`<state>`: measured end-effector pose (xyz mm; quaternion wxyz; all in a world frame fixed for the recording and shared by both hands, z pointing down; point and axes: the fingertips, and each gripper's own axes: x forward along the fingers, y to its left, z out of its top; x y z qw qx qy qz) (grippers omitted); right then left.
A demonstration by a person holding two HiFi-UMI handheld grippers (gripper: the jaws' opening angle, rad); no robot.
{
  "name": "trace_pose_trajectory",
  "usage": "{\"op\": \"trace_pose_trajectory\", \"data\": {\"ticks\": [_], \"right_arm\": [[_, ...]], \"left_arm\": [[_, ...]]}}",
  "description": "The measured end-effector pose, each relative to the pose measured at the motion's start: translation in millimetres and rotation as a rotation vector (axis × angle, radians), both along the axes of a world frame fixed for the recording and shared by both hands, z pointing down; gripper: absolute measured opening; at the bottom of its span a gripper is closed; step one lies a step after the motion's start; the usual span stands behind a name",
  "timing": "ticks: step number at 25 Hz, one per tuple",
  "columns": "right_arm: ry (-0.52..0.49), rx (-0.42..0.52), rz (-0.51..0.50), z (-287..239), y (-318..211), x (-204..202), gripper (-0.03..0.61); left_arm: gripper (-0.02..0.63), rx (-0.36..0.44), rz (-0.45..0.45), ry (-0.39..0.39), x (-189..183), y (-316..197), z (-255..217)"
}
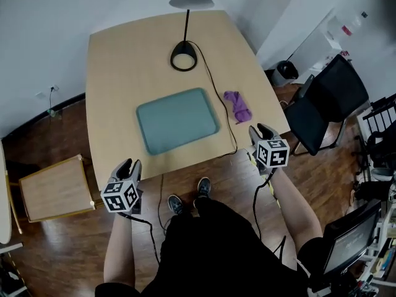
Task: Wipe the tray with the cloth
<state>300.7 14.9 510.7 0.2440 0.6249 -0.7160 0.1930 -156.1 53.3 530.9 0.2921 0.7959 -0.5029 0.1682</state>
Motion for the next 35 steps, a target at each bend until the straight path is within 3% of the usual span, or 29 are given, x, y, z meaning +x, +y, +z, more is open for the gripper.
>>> {"op": "trace_pose_trajectory", "data": {"ticks": [5, 8, 11, 12, 14, 17, 20, 22, 25, 28, 33, 35], "right_arm": [[0.058, -0.134, 0.029, 66, -73, 21, 0.139], [0.054, -0.229, 0.047, 107, -102, 31, 0.215], [0.08, -0.312, 0.044, 137, -123, 39, 0.225], [0.087, -0.333, 0.035, 143, -129, 39, 0.213], [0.091, -0.359, 0.023, 148, -132, 39, 0.113], [0.074, -0.297, 0.045, 130, -134, 39, 0.087], [-0.008, -0.179, -0.006, 91, -140, 8, 0.087], [-0.048, -0.158, -0.071, 79, -138, -24, 0.089], [-0.045, -0.205, -0.147, 83, -137, -70, 0.089], [0.037, -0.265, -0.154, 101, -146, -93, 0.089], [0.119, -0.344, -0.13, 128, -179, -111, 0.091], [0.141, -0.385, -0.144, 138, -186, -125, 0.091]], "left_arm": [[0.146, -0.104, -0.02, -0.053, -1, -13, 31], [0.146, -0.152, -0.03, -0.082, 5, -19, 41], [0.146, -0.17, -0.054, -0.088, 9, -29, 42], [0.146, -0.168, -0.054, -0.091, 11, -33, 41], [0.146, -0.17, -0.042, -0.099, 16, -38, 41], [0.144, -0.196, -0.021, -0.117, 17, -43, 54], [0.146, -0.235, -0.016, -0.142, 14, -55, 74], [0.147, -0.264, 0.005, -0.153, 16, -61, 86], [0.158, -0.342, 0.061, -0.146, 29, -58, 105], [0.147, -0.414, 0.146, -0.16, 45, -44, 120], [0.116, -0.388, 0.193, -0.215, 44, -40, 126], [0.103, -0.398, 0.195, -0.202, 45, -40, 124]]}}
